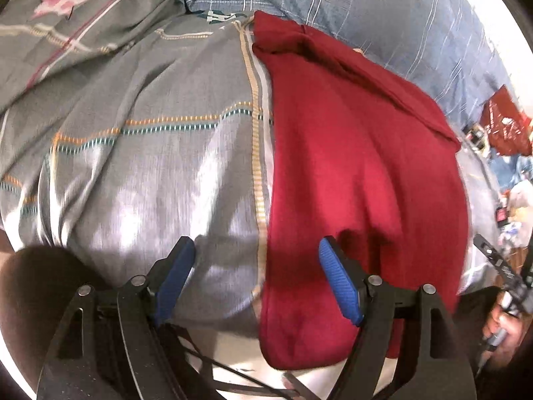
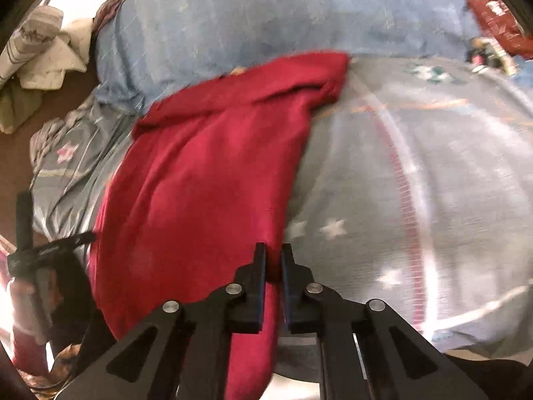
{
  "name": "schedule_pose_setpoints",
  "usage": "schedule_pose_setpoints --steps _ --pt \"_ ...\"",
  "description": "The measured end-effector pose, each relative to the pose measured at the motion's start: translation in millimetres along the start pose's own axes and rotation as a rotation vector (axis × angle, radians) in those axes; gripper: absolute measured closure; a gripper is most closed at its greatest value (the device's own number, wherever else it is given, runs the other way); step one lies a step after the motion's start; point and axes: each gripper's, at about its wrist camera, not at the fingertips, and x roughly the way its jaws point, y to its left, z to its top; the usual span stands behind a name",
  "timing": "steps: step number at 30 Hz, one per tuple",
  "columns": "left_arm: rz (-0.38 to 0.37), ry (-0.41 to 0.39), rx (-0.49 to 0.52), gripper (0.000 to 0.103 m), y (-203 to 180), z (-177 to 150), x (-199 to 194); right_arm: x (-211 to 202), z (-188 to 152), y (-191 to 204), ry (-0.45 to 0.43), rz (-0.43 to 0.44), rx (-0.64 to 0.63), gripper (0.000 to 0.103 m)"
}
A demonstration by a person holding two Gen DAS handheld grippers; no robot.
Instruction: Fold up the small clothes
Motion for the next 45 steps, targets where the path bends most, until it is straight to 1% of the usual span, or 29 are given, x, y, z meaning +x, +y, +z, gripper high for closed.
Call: schedule_pose_setpoints --steps 1,2,4,5,7,8,9,10,12,14,16,20,24,25,26,27,28,29,30,31,32,34,36,37,38,39,40,41,45 --pt "0.004 0.003 0.001 0.026 0 -1 1 1 1 -2 0.001 -0.059 -0.01 0.103" --pt "0.009 0.013 0.01 0.026 -2 -4 2 4 0 -8 0.012 -0.075 0.0 0.103" --pt "0.015 0.025 0.039 0.026 -7 -9 3 8 -1 -20 0.063 -0.006 0.064 0.102" --pt "0.013 0.023 0.053 0.026 -11 -11 1 3 -1 -20 0.066 0.019 0.074 0.095" --pt "-0.004 0.02 0.059 0.026 -13 -14 -2 -6 -4 -14 0.079 0.063 0.048 0.085" --pt "-0.012 0.024 0.061 0.026 -14 -16 -2 -9 -7 -11 0.089 0.092 0.039 0.065" --pt "-0.015 0.034 0.066 0.026 -15 -19 -2 -12 -11 -7 0.111 0.124 0.031 0.048" --pt "-0.018 0.045 0.07 0.026 -15 -21 0 -14 -17 -2 0.147 0.154 0.025 0.044" --pt "-0.024 0.075 0.073 0.026 -16 -29 4 -11 -30 7 0.226 0.189 0.008 0.044" --pt "-0.01 0.056 0.088 0.026 -16 -35 2 -5 -45 11 0.291 0.192 0.0 0.044" --pt "-0.005 0.061 0.081 0.026 -14 -39 2 1 -55 13 0.33 0.192 -0.002 0.044" --pt "-0.017 0.055 0.039 0.025 -14 -35 5 17 -64 12 0.36 0.214 0.034 0.044" --pt "-0.038 0.053 0.042 0.027 -13 -33 5 18 -62 15 0.338 0.286 0.044 0.044" --pt "-0.029 0.049 0.045 0.031 -13 -34 5 18 -61 16 0.336 0.288 0.045 0.043" --pt "-0.017 0.045 0.05 0.039 -13 -35 4 19 -61 16 0.34 0.291 0.051 0.043" --pt "-0.001 0.039 0.056 0.044 -14 -34 4 21 -62 15 0.348 0.296 0.06 0.043" --pt "0.009 0.034 0.062 0.06 -13 -35 3 22 -62 14 0.356 0.301 0.068 0.043" --pt "0.011 0.032 0.067 0.079 -10 -36 1 24 -63 14 0.362 0.303 0.074 0.043" --pt "-0.004 0.036 0.068 0.086 -10 -36 0 26 -63 15 0.37 0.305 0.074 0.043" --pt "-0.03 0.049 0.067 0.092 -9 -36 0 28 -63 17 0.383 0.312 0.066 0.043" --pt "-0.031 0.054 0.075 0.092 -9 -35 0 30 -64 19 0.392 0.316 0.058 0.046" --pt "-0.028 0.058 0.083 0.092 -7 -36 0 33 -65 23 0.406 0.32 0.043 0.047" --pt "-0.039 0.064 0.082 0.09 -4 -38 0 32 -65 24 0.403 0.315 0.035 0.046" --pt "-0.045 0.068 0.089 0.085 -7 -37 0 32 -65 23 0.4 0.32 0.036 0.046" --pt "-0.068 0.074 0.098 0.073 -9 -37 1 31 -65 21 0.396 0.327 0.044 0.045" --pt "-0.107 0.077 0.089 0.063 -11 -36 2 31 -65 20 0.394 0.331 0.051 0.044" --pt "-0.146 0.076 0.073 0.038 -15 -34 4 31 -65 18 0.393 0.337 0.064 0.044" --pt "-0.18 0.077 0.06 0.021 -18 -35 6 32 -65 17 0.391 0.343 0.077 0.044" --pt "-0.113 0.057 0.119 0.022 -34 -38 11 36 -65 14 0.39 0.346 0.103 0.045"
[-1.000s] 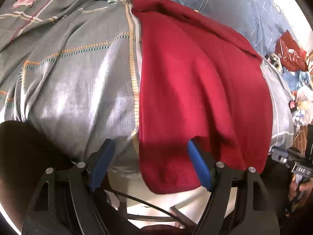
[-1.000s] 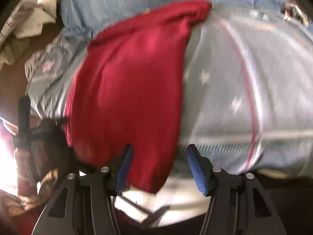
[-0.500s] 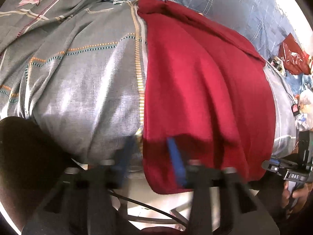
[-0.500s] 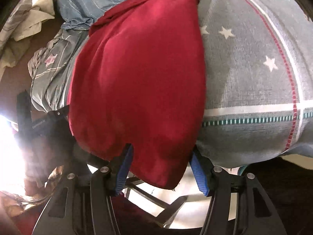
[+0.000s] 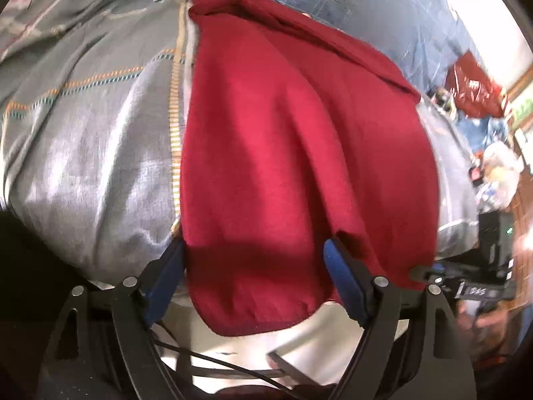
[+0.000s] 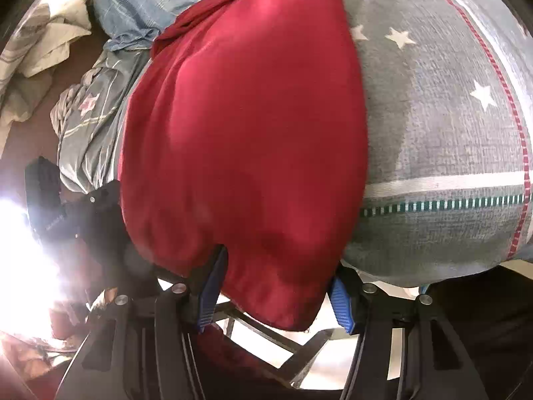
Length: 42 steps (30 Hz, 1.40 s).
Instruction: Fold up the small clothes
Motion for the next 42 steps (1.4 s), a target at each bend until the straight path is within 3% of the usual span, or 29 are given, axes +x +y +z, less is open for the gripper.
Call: schedule_pose_setpoints --steps 1,2,3,4,6,12,14,21,23,25,27,29,30,31,32,35,42 --pt "0.021 -0.003 0.015 0.033 0 0 0 0 0 1 -0.001 -0.004 -0.008 0.046" --pt "0.047 -0.007 0.031 0.055 0 -1 -1 0 0 3 -0.004 -0.007 -0.015 0.049" --pt "0.063 -0.015 0.037 0.07 3 0 -5 0 -1 6 -0.009 -0.005 -0.026 0.058" --pt "0.036 -0.012 0.024 0.094 7 1 -7 -2 -1 9 -0.017 0.006 -0.044 0.064" --pt "-0.013 0.004 -0.006 0.093 16 4 -10 -6 -1 16 -0.039 0.028 -0.075 0.085" --pt "-0.09 0.0 0.038 0.093 22 8 -36 -21 0 25 -0.07 0.018 -0.118 0.091" --pt "-0.07 -0.022 0.062 0.093 24 10 -46 -29 0 22 -0.081 0.012 -0.121 0.092" --pt "-0.026 0.056 0.017 0.086 31 2 -19 -30 0 12 -0.063 -0.045 -0.098 0.093" --pt "-0.021 0.052 0.008 0.067 32 0 -19 -30 0 13 -0.058 -0.026 -0.102 0.092" --pt "-0.015 0.059 -0.021 0.055 39 -1 -17 -27 3 15 -0.051 0.015 -0.085 0.087" --pt "-0.013 0.063 -0.028 0.054 40 -2 -14 -18 4 13 -0.029 0.039 -0.068 0.084" --pt "0.0 0.061 -0.009 0.054 37 -4 -14 -6 3 9 0.006 0.044 -0.046 0.073" --pt "0.01 0.062 0.005 0.055 35 -6 -14 -3 3 7 0.018 0.052 -0.039 0.072" --pt "0.012 0.066 0.009 0.068 35 -6 -13 3 2 6 0.036 0.06 -0.029 0.072" --pt "0.005 0.073 0.012 0.089 32 -5 -12 5 1 8 0.046 0.059 -0.042 0.076" --pt "-0.017 0.067 0.007 0.093 27 0 -15 -13 3 23 -0.007 0.103 -0.111 0.09" --pt "-0.071 -0.011 0.014 0.097 27 13 -53 -72 18 39 -0.168 0.216 -0.143 0.092"
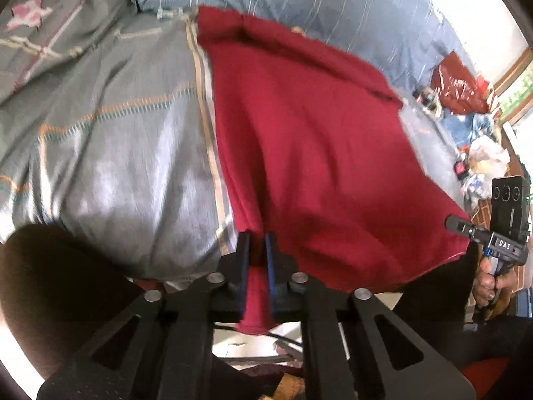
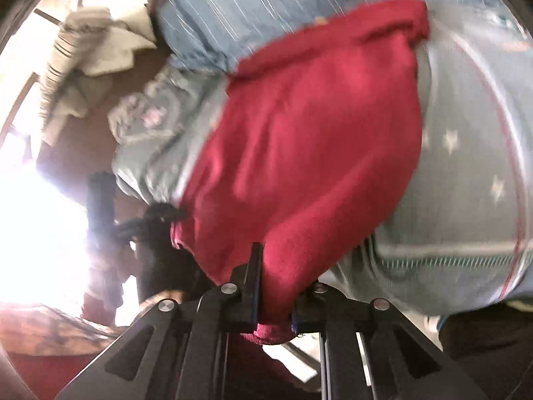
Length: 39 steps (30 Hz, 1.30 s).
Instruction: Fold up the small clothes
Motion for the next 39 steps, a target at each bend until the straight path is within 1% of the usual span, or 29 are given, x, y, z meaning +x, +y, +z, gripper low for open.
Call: schedule_pose_setpoints --steps 2,4,6,7,9,11,13,16,18,20,22,23,25,27,28,29,30,32,33,35,37,39 --pt "-0.025 -0.039 -0.016 0.1 3 8 -11 -12 11 2 -0.052 0.024 -0.006 0.092" --pt "-0.039 -0.056 -0.018 0.1 5 16 -15 -20 21 1 -0.105 0.049 -0.003 0.092" --pt "0.003 -0.057 -0.005 0.1 6 20 -15 -21 28 4 -0.135 0.055 -0.003 0.092" --pt "0.003 -0.055 -0.009 0.1 7 20 -15 -20 31 5 -0.141 0.044 -0.011 0.092" --pt "-0.029 -0.022 -0.046 0.091 13 15 -13 -17 33 6 -0.131 0.028 -0.022 0.092" --pt "-0.046 0.018 -0.061 0.062 20 5 -11 -16 30 2 -0.115 0.013 -0.021 0.092" --pt "-0.043 0.048 -0.067 0.053 20 -6 -6 -12 32 -6 -0.109 0.012 0.004 0.092" --pt "-0.032 0.138 -0.093 0.052 16 -20 12 -12 33 -14 -0.112 0.013 0.028 0.092" --pt "-0.026 0.172 -0.108 0.052 15 -26 23 -13 35 -16 -0.116 0.021 0.029 0.092" --pt "-0.048 0.177 -0.126 0.052 14 -26 27 -14 35 -14 -0.113 0.023 0.016 0.092" --pt "-0.087 0.164 -0.137 0.052 11 -24 30 -13 35 -14 -0.108 0.022 0.011 0.092" --pt "-0.087 0.159 -0.125 0.052 8 -23 33 -13 35 -14 -0.107 0.023 0.013 0.092" --pt "-0.056 0.179 -0.116 0.052 5 -23 43 -14 33 -16 -0.109 0.027 0.019 0.092" --pt "-0.067 0.208 -0.157 0.052 10 -28 54 -14 32 -18 -0.114 0.031 0.028 0.092" --pt "-0.067 0.209 -0.173 0.061 9 -28 57 -14 31 -18 -0.115 0.031 0.03 0.092" --pt "-0.067 0.201 -0.187 0.088 11 -29 57 -13 31 -19 -0.116 0.032 0.032 0.092" --pt "-0.077 0.184 -0.19 0.095 12 -29 54 -13 29 -19 -0.114 0.032 0.035 0.092" --pt "-0.104 0.148 -0.169 0.097 9 -26 42 -13 29 -19 -0.112 0.032 0.034 0.092" --pt "-0.117 0.121 -0.14 0.098 3 -22 32 -14 29 -18 -0.113 0.038 0.033 0.092" --pt "-0.163 0.075 -0.13 0.098 1 -13 15 -20 33 -12 -0.133 0.091 0.035 0.092" --pt "-0.22 0.008 -0.132 0.098 2 0 -8 -29 38 -4 -0.167 0.13 0.018 0.092" --pt "-0.26 -0.081 -0.133 0.098 4 17 -35 -36 43 2 -0.195 0.155 0.003 0.092"
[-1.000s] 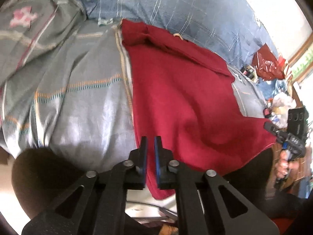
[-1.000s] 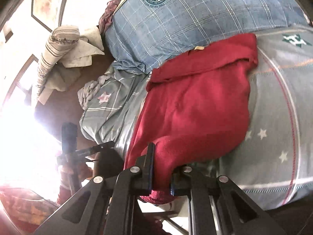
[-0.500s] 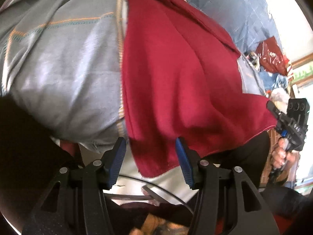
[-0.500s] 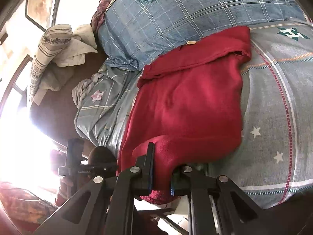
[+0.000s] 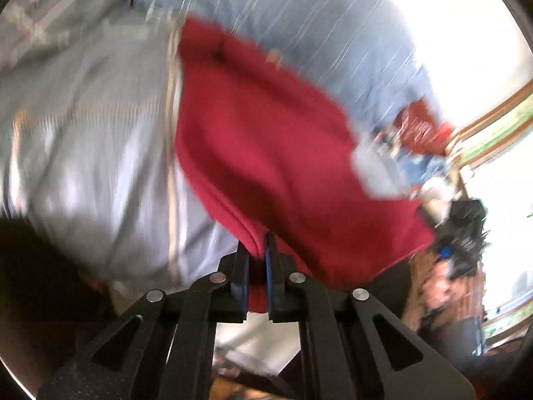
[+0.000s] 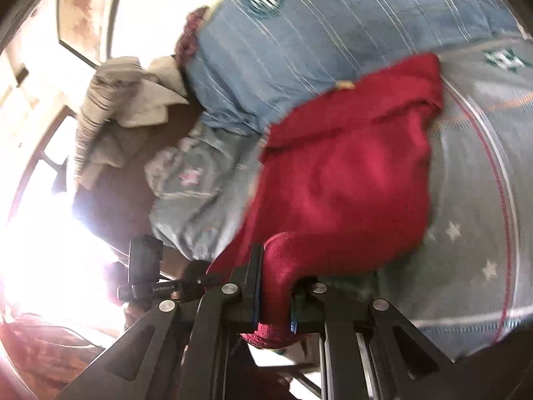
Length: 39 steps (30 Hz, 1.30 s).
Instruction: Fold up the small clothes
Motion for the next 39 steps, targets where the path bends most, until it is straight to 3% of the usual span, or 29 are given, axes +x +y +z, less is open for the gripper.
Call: schedule_pose_setpoints --steps 4,9,12,18,23,25,27,30,31,32,33,34,35,37,39 --pt "-0.005 -0.159 0.048 0.098 -11 44 -40 -5 23 3 -0.056 0.007 -0.015 0.092" --pt "0.021 -0.24 0.107 0.098 -32 110 -19 0 71 -4 -0.138 -0.048 -0.021 0.092" --pt "0.042 -0.248 0.125 0.098 -30 159 10 13 110 -10 -0.177 -0.126 -0.051 0.092" --pt "0.133 -0.195 0.09 0.098 -7 232 87 64 183 -70 -0.158 -0.254 0.047 0.092" --pt "0.172 -0.156 0.001 0.097 31 261 141 111 212 -125 -0.092 -0.281 0.129 0.09" --pt "0.176 -0.135 -0.005 0.097 41 267 153 121 213 -138 -0.07 -0.294 0.131 0.083" --pt "0.152 -0.128 0.014 0.089 45 271 154 124 211 -146 -0.049 -0.294 0.112 0.073" --pt "0.085 -0.132 0.01 0.067 44 277 146 112 215 -155 -0.077 -0.26 0.157 0.073" --pt "0.089 -0.154 0.009 0.047 41 278 142 104 217 -157 -0.108 -0.228 0.185 0.071" --pt "0.121 -0.19 0.015 0.034 37 277 136 94 219 -156 -0.162 -0.241 0.202 0.053" --pt "0.166 -0.239 0.039 0.033 32 275 129 81 219 -154 -0.225 -0.28 0.21 0.027" --pt "0.185 -0.264 0.063 0.033 28 274 125 73 217 -153 -0.267 -0.299 0.214 0.021" --pt "0.196 -0.27 0.084 0.033 25 273 123 62 215 -151 -0.304 -0.284 0.207 0.021" --pt "0.216 -0.258 0.106 0.033 21 271 125 60 213 -142 -0.271 -0.247 0.169 0.025" --pt "0.23 -0.237 0.118 0.033 17 270 134 70 207 -121 -0.228 -0.301 0.053 0.032"
